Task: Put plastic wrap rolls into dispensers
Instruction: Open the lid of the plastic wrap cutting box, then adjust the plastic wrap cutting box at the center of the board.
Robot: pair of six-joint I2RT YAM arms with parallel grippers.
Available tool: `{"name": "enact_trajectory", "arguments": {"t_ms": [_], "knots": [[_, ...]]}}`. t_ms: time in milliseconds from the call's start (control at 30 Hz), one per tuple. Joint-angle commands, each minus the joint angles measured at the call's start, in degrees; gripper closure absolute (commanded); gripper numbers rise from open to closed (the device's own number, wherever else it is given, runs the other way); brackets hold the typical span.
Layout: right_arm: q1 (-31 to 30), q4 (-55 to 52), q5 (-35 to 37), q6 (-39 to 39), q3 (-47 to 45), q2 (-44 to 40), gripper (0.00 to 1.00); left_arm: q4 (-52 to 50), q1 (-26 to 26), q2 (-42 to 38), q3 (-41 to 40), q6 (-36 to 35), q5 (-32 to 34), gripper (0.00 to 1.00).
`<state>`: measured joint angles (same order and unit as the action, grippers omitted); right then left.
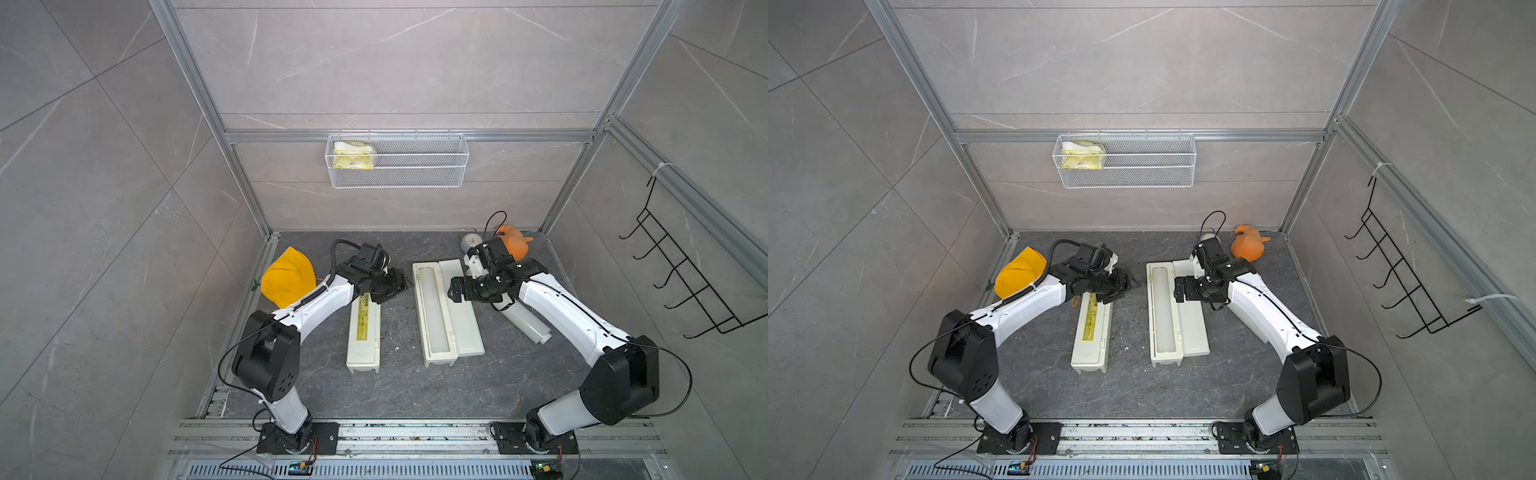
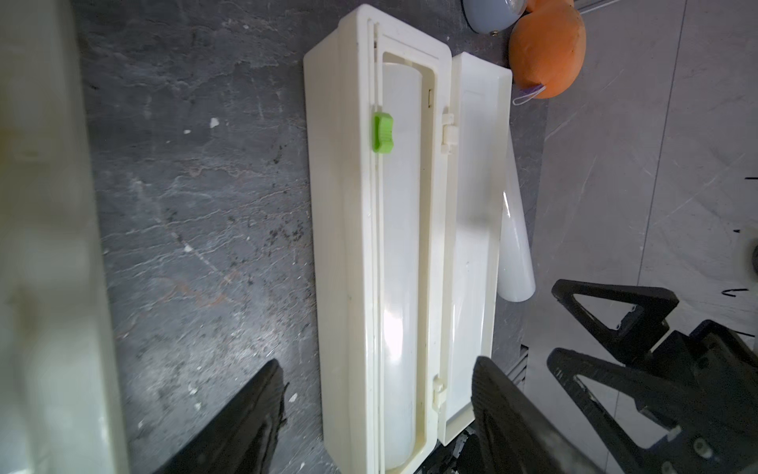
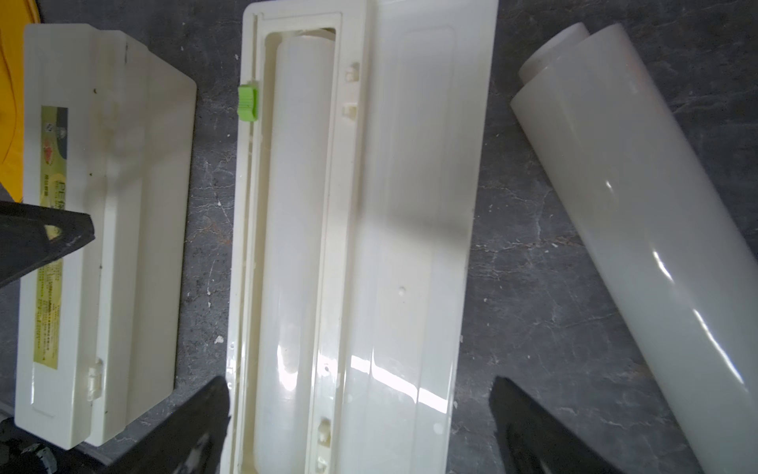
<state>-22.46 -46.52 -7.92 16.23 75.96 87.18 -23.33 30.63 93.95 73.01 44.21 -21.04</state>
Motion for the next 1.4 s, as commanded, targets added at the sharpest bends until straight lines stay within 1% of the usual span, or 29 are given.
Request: {"name": "enact_trajectory", "arguments": {"t_ms": [0, 133, 300, 400, 500, 567, 667, 800, 967, 1067, 1167, 1300, 1367], "knots": [[-4.73, 1.52, -1.23, 2.34, 0.77, -1.53, 0.0, -6.11, -2.9, -8.1, -4.44, -2.16, 5.01, 0.25], [-9.81, 5.72, -3.79, 6.61, 1.18, 0.1, 0.0, -7.54, -8.87, -16.95, -11.54, -0.82, 5.92, 0.26], [-16.42, 9.84, -4.75, 10.39, 3.87, 5.79, 0.0, -9.63, -16.15, -25.26, -18.87, 1.24, 7.17, 0.32], [-19.75, 12.33, -4.64, 12.76, 5.97, 10.0, 0.0, -9.63, -20.02, -26.88, -22.69, 1.23, 6.23, 0.38], [-21.88, 14.26, -4.38, 14.51, 8.44, 13.79, 0.0, -6.59, -22.11, -25.76, -26.92, 1.8, 3.96, 0.41], [-22.92, 16.2, -5.45, 15.14, 10.16, 16.09, 0.0, -2.17, -22.39, -24.1, -29.76, 3.16, 2.1, 0.43], [-23.54, 19.84, -10.35, 16.52, 13.03, 20.04, 0.0, 1.45, -22.54, -22.05, -32.31, 4.02, -0.06, 0.46], [-23.95, 17.37, -9.79, 16.29, 18.66, 25.95, 0.0, 3.72, -22.42, -21.47, -34.69, 4.15, -1.86, 0.49], [-23.95, 16.06, -10.41, 14.87, 24.3, 32.18, 0.0, 8.07, -21.56, -22.37, -38.85, 6.67, -4.92, 0.5], [-23.95, 12.99, -9.61, 13.86, 29.07, 35.56, 0.0, 9.87, -20.3, -21.71, -40.15, 7.51, -5.58, 0.5], [-24.03, 9.0, -7.95, 13.48, 33.88, 38.63, 0.0, 12.43, -17.92, -21.28, -40.8, 9.41, -5.86, 0.5], [-24.71, 4.33, -3.27, 11.84, 39.41, 42.23, 0.0, 15.56, -14.17, -20.51, -41.15, 11.82, -6.01, 0.5], [-25.28, 0.03, -0.38, 10.39, 44.01, 44.97, 0.0, 16.68, -12.77, -20.24, -41.47, 12.45, -6.25, 0.5]]}}
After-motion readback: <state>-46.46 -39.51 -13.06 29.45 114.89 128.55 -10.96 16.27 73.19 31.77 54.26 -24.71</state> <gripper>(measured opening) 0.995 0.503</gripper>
